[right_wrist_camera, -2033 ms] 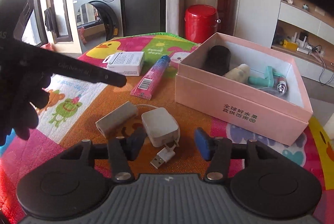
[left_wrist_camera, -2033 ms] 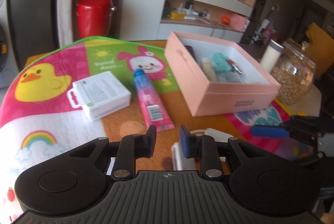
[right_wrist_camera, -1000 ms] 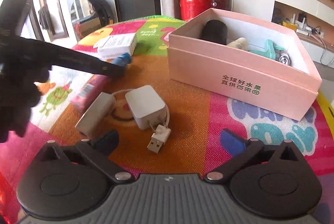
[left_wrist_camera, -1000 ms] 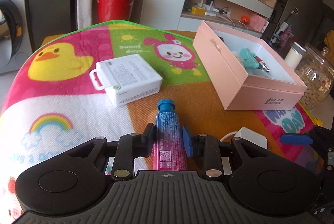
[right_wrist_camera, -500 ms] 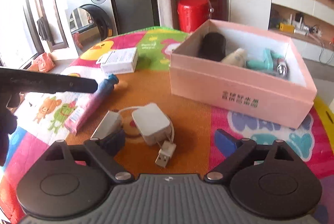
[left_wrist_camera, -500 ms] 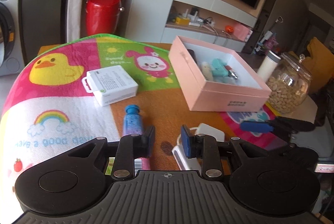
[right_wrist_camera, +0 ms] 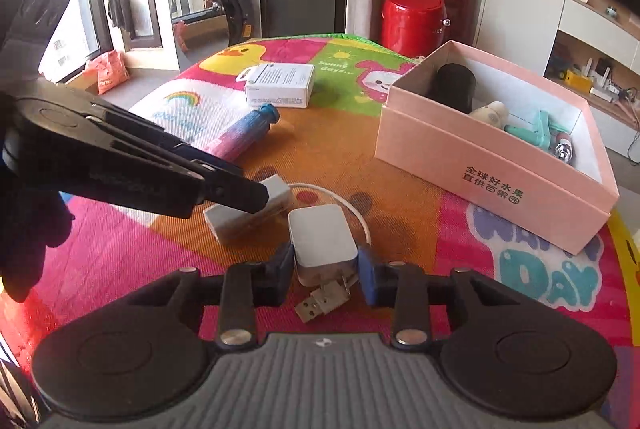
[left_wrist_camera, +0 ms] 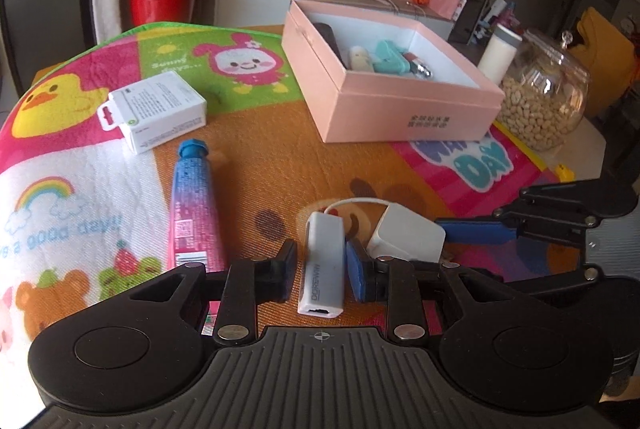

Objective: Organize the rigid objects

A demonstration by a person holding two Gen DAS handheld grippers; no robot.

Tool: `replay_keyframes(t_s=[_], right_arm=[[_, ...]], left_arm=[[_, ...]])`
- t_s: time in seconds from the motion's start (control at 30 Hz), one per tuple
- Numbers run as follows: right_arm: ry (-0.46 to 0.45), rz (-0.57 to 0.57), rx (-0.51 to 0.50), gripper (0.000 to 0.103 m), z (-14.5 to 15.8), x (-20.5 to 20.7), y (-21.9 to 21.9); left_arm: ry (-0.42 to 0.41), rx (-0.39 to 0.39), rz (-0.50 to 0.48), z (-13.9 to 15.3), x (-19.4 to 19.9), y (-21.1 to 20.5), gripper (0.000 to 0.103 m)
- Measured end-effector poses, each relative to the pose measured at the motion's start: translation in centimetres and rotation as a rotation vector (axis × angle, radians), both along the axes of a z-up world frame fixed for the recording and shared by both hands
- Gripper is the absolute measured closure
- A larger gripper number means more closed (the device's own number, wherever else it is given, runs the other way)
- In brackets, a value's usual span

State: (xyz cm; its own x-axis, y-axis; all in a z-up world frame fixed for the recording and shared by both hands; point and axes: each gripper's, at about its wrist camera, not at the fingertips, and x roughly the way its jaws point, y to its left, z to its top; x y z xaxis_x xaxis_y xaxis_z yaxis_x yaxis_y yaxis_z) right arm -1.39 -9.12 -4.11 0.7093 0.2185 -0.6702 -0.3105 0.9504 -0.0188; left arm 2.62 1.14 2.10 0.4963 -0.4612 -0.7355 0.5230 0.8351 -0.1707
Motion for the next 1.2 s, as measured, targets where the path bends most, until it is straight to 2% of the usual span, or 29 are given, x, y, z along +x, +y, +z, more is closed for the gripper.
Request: replay_keyframes(t_s=[0.1, 0.33, 0.4, 0.47, 0.5, 0.6, 0.67, 0.73, 0.83, 0.97, 1.07, 1.13, 1.2], right_arm=[[0.017, 0.002, -0.014, 0.069, -0.1, -0.1, -0.6], [0.003, -0.014, 0.03, 0.069, 0.7, 0.4, -0.7], [0.005, -0.015, 0.047, 0.061, 0.8, 0.8, -0.5], [0.007, -0.046, 0.048, 0.035, 0.6, 1.4, -0.4], [0.013, -0.075, 0.042, 0.028, 0.5, 1.7, -0.4], [0.065, -0.161, 0.013, 0.026, -0.3, 3.2, -0.7], [0.085, -0.2, 0.006, 0.016, -0.6, 3.9, -1.0], [0.09, -0.224, -0.003, 0.012, -0.7, 4.3, -1.2], [0.048, -0.269, -0.052, 0.002, -1.1, 4.0, -1.8], [-0.013, -0.295, -0.118, 0.0, -1.4, 2.9, -4.3], [0.034, -0.389, -0.063, 0.0, -1.4, 3.2, -7.6], [0.101, -0.445, 0.069, 0.0, -1.7, 3.6, -10.0], [0.096, -0.487, 0.135, 0.0, -1.6, 3.5, -10.8]], left_arm=[[-0.057, 0.058, -0.021, -0.3, 0.1, -1.4, 0.074], [-0.067, 0.035, 0.097, -0.5, 3.8, -1.4, 0.077], [-0.059, 0.01, 0.157, -0.5, 4.6, -0.9, 0.077], [-0.045, -0.022, 0.213, -0.5, 5.3, -0.2, 0.077], [-0.038, -0.035, 0.231, -0.5, 5.5, 0.0, 0.077], [-0.027, -0.047, 0.249, -0.4, 5.8, 0.2, 0.077], [-0.028, -0.044, 0.252, -0.4, 5.9, 0.1, 0.077], [-0.026, -0.05, 0.259, -0.4, 6.1, 0.2, 0.077], [-0.012, -0.074, 0.277, -0.5, 6.3, 0.6, 0.077], [-0.012, -0.081, 0.285, -0.6, 6.2, 0.7, 0.076], [-0.034, -0.046, 0.287, -0.5, 6.0, -0.1, 0.076], [-0.051, -0.024, 0.281, -0.5, 5.8, -0.4, 0.076], [-0.065, -0.008, 0.274, -0.6, 5.6, -0.6, 0.076]])
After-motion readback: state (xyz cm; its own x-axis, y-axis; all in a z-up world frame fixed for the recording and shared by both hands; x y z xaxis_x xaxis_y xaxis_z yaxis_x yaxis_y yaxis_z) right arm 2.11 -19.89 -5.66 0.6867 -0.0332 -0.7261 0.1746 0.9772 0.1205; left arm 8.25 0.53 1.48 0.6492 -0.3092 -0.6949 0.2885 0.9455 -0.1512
